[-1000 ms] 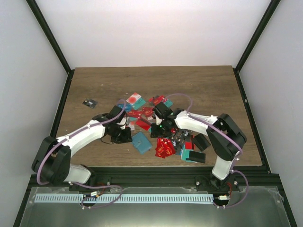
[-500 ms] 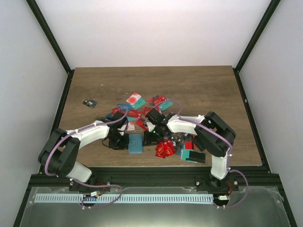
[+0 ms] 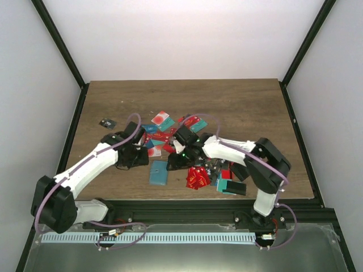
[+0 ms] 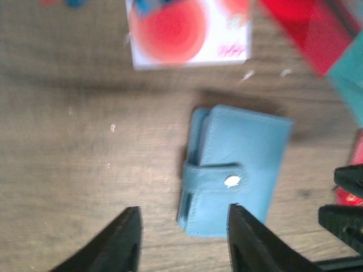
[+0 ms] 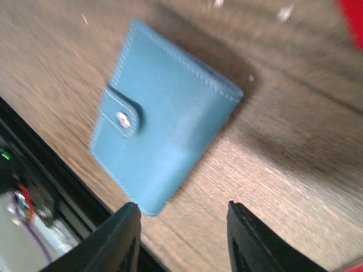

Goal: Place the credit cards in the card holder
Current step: Reset both arms

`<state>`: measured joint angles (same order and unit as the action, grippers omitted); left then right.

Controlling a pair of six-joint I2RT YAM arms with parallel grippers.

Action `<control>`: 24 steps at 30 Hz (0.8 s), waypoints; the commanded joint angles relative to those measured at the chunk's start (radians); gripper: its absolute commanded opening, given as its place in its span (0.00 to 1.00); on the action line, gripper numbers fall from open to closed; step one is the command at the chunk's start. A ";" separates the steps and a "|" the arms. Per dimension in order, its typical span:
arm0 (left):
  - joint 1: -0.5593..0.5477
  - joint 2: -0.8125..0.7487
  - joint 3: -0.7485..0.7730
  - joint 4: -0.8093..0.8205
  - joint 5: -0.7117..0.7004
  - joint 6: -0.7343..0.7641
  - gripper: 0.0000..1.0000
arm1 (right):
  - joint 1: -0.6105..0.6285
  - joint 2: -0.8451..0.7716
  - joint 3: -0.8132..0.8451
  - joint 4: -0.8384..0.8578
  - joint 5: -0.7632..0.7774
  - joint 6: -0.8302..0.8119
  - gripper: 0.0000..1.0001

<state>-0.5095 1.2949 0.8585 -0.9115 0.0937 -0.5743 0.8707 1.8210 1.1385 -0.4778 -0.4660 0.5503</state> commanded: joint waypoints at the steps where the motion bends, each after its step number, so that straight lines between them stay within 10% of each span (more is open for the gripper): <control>1: 0.012 -0.058 0.144 -0.027 -0.078 0.032 0.50 | -0.042 -0.139 0.083 -0.039 0.073 -0.027 0.54; 7: 0.025 -0.058 0.349 -0.022 -0.180 0.124 0.89 | -0.131 -0.286 0.202 -0.111 0.191 -0.091 0.99; 16: 0.027 -0.116 0.510 0.156 -0.329 0.282 0.96 | -0.261 -0.436 0.349 -0.179 0.473 -0.200 1.00; 24: 0.029 -0.431 0.130 0.731 -0.485 0.451 1.00 | -0.264 -0.765 -0.052 0.319 0.762 -0.406 1.00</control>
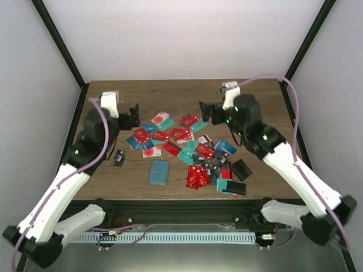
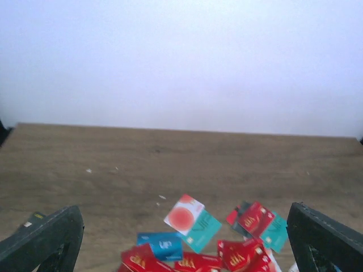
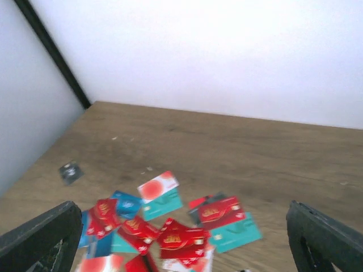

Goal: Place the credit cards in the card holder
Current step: Reset both arms

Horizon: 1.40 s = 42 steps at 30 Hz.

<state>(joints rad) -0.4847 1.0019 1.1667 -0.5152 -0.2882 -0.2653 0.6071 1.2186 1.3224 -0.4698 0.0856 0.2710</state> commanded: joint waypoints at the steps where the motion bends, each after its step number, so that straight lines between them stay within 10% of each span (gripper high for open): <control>1: 0.004 -0.176 -0.242 0.404 -0.139 0.152 1.00 | -0.003 -0.213 -0.321 0.385 0.231 -0.141 1.00; 10: 0.043 -0.290 -0.590 0.574 -0.233 0.274 1.00 | -0.007 -0.377 -0.684 0.548 0.515 -0.070 1.00; 19: 0.149 -0.338 -0.919 0.802 -0.204 0.262 1.00 | -0.017 -0.594 -1.191 1.076 0.439 -0.311 1.00; 29: 0.260 -0.269 -1.112 1.064 -0.094 0.242 1.00 | -0.205 -0.628 -1.393 1.204 0.308 -0.300 1.00; 42: 0.471 0.207 -1.034 1.532 0.173 0.240 1.00 | -0.550 0.000 -1.319 1.835 -0.141 -0.245 1.00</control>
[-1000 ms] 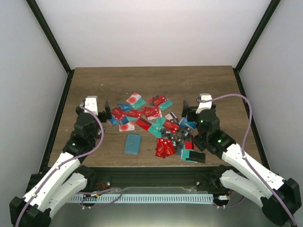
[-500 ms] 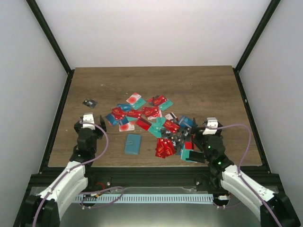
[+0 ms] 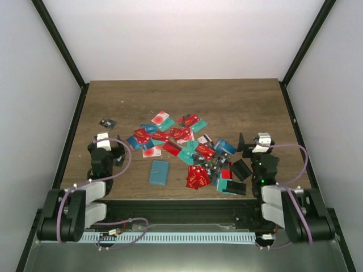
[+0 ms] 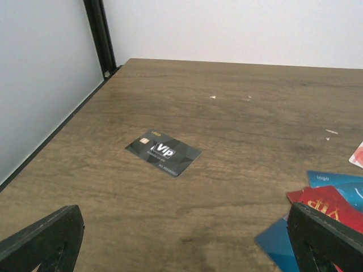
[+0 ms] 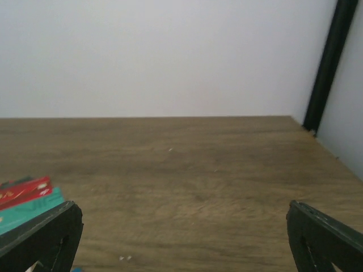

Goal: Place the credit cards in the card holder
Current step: Reset both arms

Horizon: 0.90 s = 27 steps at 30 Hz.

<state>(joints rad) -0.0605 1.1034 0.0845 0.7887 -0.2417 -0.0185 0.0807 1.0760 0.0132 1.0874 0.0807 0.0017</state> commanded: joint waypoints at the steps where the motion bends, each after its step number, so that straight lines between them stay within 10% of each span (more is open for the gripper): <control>1: 0.065 0.137 0.048 0.249 0.147 -0.009 1.00 | -0.025 0.181 0.010 0.296 -0.155 0.017 1.00; 9: 0.138 0.327 0.122 0.397 0.226 -0.037 1.00 | -0.070 0.452 0.062 0.477 -0.249 -0.002 1.00; 13: 0.148 0.457 0.122 0.547 0.288 -0.028 1.00 | -0.080 0.466 0.190 0.239 -0.346 -0.029 1.00; 27: 0.102 0.454 0.179 0.420 0.208 0.004 1.00 | -0.100 0.461 0.221 0.172 -0.300 0.007 1.00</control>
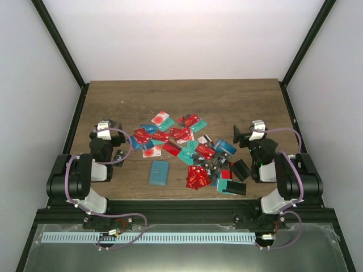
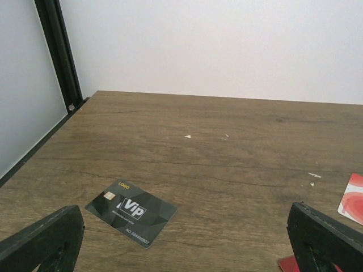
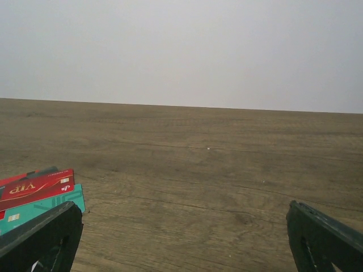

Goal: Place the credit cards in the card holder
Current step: Reset both arms

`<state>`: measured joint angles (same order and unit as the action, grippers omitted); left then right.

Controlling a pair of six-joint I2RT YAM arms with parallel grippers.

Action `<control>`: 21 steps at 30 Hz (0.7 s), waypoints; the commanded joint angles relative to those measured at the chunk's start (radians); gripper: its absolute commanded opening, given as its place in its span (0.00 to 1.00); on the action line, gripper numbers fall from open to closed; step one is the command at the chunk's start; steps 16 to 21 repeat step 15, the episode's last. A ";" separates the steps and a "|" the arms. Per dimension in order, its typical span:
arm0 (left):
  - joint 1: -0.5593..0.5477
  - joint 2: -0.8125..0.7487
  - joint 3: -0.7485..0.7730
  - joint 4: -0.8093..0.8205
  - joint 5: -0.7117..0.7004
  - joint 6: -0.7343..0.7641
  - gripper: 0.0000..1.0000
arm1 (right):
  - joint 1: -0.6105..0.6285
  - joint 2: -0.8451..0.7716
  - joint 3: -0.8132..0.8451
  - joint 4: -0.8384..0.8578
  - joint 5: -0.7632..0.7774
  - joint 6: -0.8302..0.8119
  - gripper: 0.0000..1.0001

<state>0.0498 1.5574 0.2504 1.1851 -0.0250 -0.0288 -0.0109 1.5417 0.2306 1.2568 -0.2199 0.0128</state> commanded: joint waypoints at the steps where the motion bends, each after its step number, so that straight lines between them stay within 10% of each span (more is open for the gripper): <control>1: -0.008 0.001 0.013 0.021 -0.005 0.016 1.00 | -0.008 -0.002 0.002 0.009 0.002 -0.005 1.00; 21: -0.008 0.000 0.013 0.020 -0.004 0.017 1.00 | -0.008 -0.002 0.010 -0.007 0.001 -0.002 1.00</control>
